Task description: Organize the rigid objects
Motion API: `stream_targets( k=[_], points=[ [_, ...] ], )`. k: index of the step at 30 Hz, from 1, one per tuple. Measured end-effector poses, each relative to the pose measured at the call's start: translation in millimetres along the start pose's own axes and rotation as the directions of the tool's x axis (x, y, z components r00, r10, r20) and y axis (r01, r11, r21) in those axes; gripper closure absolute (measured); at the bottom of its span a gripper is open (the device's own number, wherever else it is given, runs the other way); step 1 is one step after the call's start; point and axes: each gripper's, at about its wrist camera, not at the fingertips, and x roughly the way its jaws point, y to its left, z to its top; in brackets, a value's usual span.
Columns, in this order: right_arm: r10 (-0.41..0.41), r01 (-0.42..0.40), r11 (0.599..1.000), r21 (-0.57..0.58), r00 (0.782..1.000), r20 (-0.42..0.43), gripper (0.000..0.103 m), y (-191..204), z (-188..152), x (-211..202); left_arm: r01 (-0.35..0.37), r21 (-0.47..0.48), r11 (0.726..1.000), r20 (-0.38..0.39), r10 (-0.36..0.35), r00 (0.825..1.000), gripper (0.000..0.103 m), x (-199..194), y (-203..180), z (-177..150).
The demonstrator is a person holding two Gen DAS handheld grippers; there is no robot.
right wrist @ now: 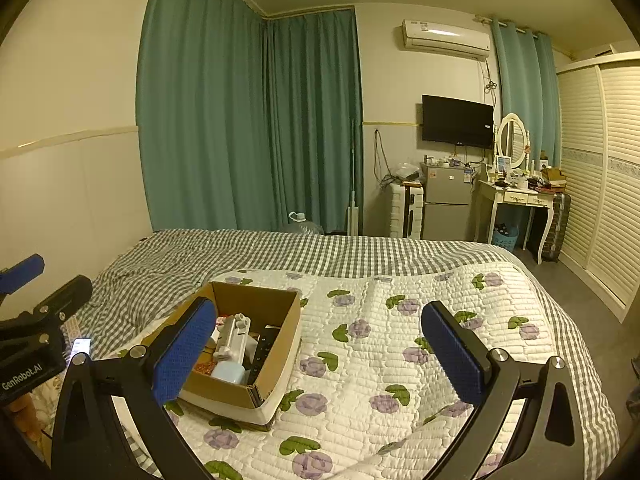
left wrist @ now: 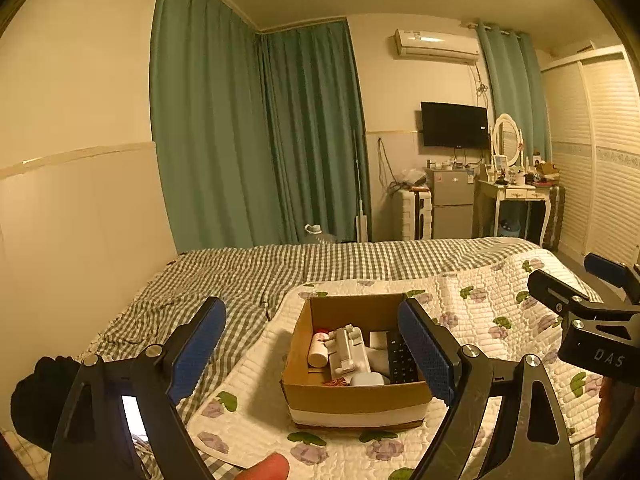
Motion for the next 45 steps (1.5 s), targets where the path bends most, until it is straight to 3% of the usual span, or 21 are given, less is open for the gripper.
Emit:
stream_targets(
  k=[45],
  points=[
    [-0.002, 0.002, 1.0, -0.014, 1.0, -0.029, 0.0, 5.5, -8.0, 7.6, 0.012, 0.013, 1.0, -0.045, -0.011, 0.999, 0.012, 7.3, -0.8, -9.0]
  ],
)
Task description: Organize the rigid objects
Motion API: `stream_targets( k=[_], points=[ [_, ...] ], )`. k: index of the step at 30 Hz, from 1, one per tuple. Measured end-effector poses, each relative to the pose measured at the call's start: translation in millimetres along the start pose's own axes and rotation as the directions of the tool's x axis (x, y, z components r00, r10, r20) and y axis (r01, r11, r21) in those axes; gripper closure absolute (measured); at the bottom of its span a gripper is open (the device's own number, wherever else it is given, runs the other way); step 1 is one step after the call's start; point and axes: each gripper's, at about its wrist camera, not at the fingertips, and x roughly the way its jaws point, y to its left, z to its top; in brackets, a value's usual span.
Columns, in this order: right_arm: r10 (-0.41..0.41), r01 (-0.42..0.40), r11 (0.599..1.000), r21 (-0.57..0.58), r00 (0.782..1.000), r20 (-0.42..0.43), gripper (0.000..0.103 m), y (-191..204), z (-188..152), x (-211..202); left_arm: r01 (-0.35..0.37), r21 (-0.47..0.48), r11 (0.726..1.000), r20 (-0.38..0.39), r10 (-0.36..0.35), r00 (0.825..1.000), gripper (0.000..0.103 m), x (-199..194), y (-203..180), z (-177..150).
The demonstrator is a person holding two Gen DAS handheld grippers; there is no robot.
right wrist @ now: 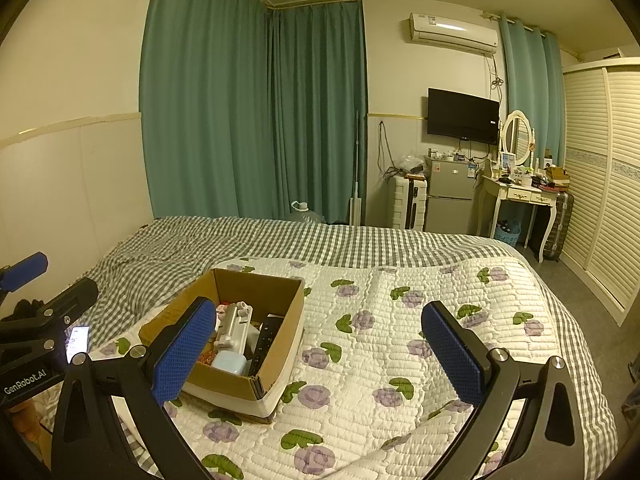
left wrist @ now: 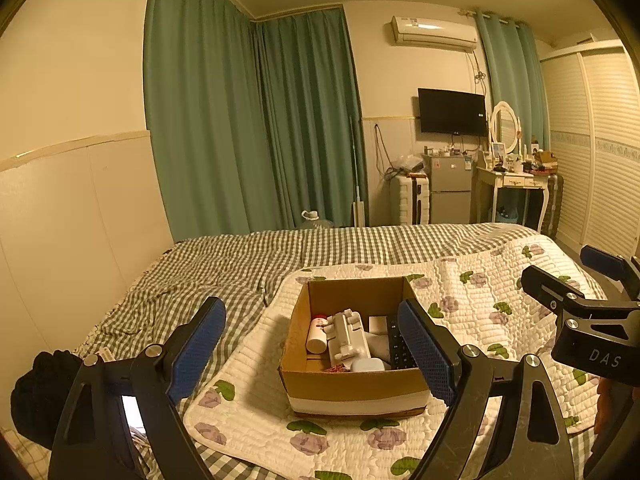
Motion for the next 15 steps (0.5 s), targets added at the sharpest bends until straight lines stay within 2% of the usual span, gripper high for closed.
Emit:
stream_targets(
  k=[15],
  points=[
    [0.002, -0.002, 1.0, -0.003, 1.0, -0.005, 0.0, -2.0, -3.8, 1.6, 0.004, -0.013, 1.0, -0.002, -0.004, 1.0, 0.012, 1.3, 3.4, -5.1]
  ],
)
